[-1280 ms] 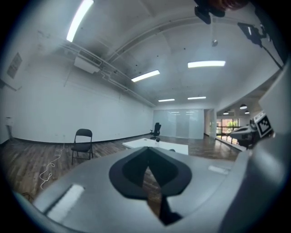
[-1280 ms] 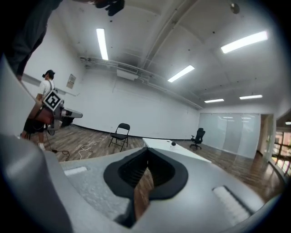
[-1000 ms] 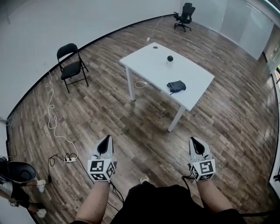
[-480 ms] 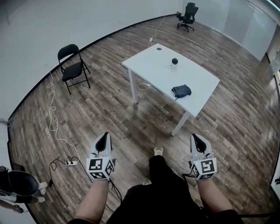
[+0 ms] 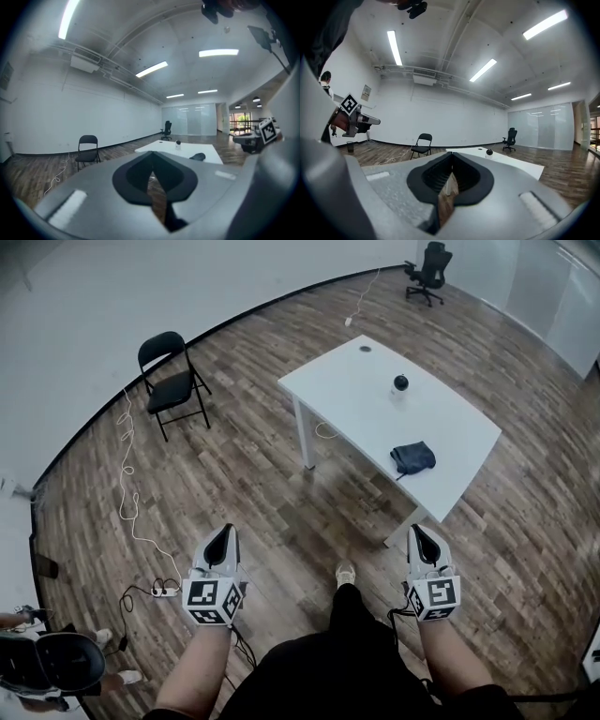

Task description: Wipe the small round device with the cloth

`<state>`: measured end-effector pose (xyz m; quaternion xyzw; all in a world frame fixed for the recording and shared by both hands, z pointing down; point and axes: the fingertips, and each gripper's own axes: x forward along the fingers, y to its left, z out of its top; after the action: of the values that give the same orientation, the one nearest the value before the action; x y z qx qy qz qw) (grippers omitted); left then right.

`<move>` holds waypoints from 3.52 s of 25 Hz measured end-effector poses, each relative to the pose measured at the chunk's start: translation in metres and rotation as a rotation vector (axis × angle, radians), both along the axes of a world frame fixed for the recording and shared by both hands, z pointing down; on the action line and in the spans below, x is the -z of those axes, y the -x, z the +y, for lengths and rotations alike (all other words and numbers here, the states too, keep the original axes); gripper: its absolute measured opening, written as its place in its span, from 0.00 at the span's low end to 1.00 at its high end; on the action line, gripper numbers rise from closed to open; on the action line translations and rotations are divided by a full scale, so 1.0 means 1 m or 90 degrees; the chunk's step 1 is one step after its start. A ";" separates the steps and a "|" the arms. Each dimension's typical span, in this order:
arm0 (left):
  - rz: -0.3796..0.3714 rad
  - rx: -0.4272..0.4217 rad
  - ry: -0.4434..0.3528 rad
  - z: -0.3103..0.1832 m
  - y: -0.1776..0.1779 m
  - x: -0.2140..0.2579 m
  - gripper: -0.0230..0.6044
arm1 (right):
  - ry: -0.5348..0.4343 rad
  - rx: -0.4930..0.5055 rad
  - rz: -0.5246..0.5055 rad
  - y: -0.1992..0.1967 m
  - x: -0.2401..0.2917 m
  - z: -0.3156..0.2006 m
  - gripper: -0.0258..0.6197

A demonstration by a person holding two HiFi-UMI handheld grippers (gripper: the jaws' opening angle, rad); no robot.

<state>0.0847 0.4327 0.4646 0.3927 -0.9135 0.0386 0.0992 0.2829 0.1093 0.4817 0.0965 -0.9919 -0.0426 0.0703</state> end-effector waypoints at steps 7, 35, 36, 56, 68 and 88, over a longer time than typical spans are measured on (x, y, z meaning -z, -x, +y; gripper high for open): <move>-0.002 -0.018 0.010 -0.054 0.054 0.013 0.05 | 0.020 -0.009 0.009 0.052 -0.003 -0.046 0.04; -0.046 -0.018 0.018 -0.170 0.191 0.026 0.05 | -0.012 0.035 0.034 0.201 -0.013 -0.153 0.04; -0.046 -0.025 0.014 -0.173 0.201 0.023 0.05 | -0.019 0.026 0.036 0.205 -0.015 -0.155 0.04; 0.007 -0.269 0.001 -0.334 0.325 -0.008 0.05 | -0.005 -0.178 0.101 0.242 -0.020 -0.197 0.04; 0.023 -0.434 -0.003 -0.429 0.354 -0.004 0.05 | 0.027 -0.349 0.124 0.229 -0.025 -0.201 0.04; 0.017 -0.708 -0.026 -0.539 0.310 -0.008 0.05 | -0.021 -0.628 0.090 0.189 0.013 -0.195 0.04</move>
<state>-0.2252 -0.1066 0.4721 0.8181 -0.5677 0.0626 0.0677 0.0939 -0.0855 0.4691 0.5525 -0.8199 -0.0266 0.1475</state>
